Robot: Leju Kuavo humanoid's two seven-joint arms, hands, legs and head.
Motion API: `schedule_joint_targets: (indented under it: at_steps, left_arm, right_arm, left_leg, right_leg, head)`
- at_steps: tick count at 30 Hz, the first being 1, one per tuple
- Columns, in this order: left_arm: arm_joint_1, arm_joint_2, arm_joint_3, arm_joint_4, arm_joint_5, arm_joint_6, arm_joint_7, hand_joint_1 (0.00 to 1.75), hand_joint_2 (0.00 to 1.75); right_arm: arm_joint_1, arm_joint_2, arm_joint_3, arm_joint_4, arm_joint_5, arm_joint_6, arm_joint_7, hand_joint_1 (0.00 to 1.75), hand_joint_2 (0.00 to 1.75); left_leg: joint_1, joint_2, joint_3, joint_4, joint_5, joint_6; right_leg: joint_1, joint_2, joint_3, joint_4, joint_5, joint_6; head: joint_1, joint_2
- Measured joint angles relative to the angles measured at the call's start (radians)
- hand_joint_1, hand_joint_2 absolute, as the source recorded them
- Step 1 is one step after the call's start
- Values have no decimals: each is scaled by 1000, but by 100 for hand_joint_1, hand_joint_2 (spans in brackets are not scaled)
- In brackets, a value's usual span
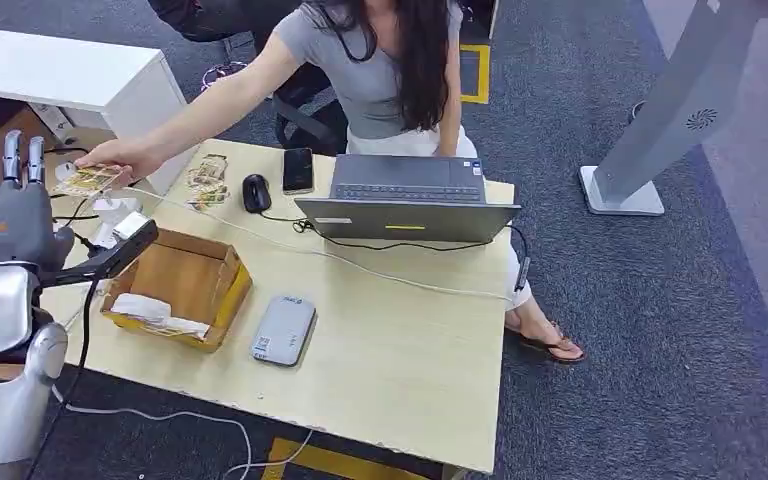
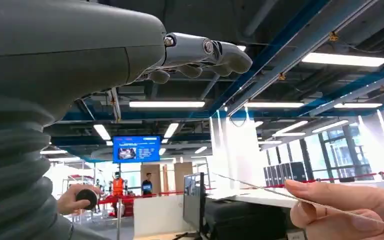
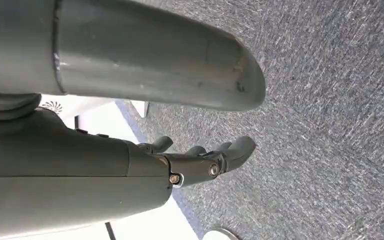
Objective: Pass the card to the sensor for recognition and then transmit it.
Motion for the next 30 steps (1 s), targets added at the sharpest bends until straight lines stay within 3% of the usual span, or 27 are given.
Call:
schedule_joint_targets:
  at_steps: [13, 21, 30]
  left_arm:
    - [-1, 7, -55, 16, 0, 2, 2, 0, 175]
    - [-7, -5, -116, 42, 0, 11, 2, 0, 175]
    - [-9, -19, -133, 76, 0, 23, -3, 0, 175]
  right_arm:
    - [-1, -3, 17, 6, 0, -2, -2, 0, 0]
    - [-2, -3, 18, 9, 0, -7, -8, 0, 0]
    - [-3, -3, 22, 11, 0, -9, -8, 0, 0]
  left_leg:
    - [0, 0, 0, 0, 0, 0]
    - [0, 0, 0, 0, 0, 0]
    - [0, 0, 0, 0, 0, 0]
  right_leg:
    - [0, 0, 0, 0, 0, 0]
    - [0, 0, 0, 0, 0, 0]
    - [0, 0, 0, 0, 0, 0]
  head:
    - [0, 0]
    - [0, 0]
    - [0, 0]
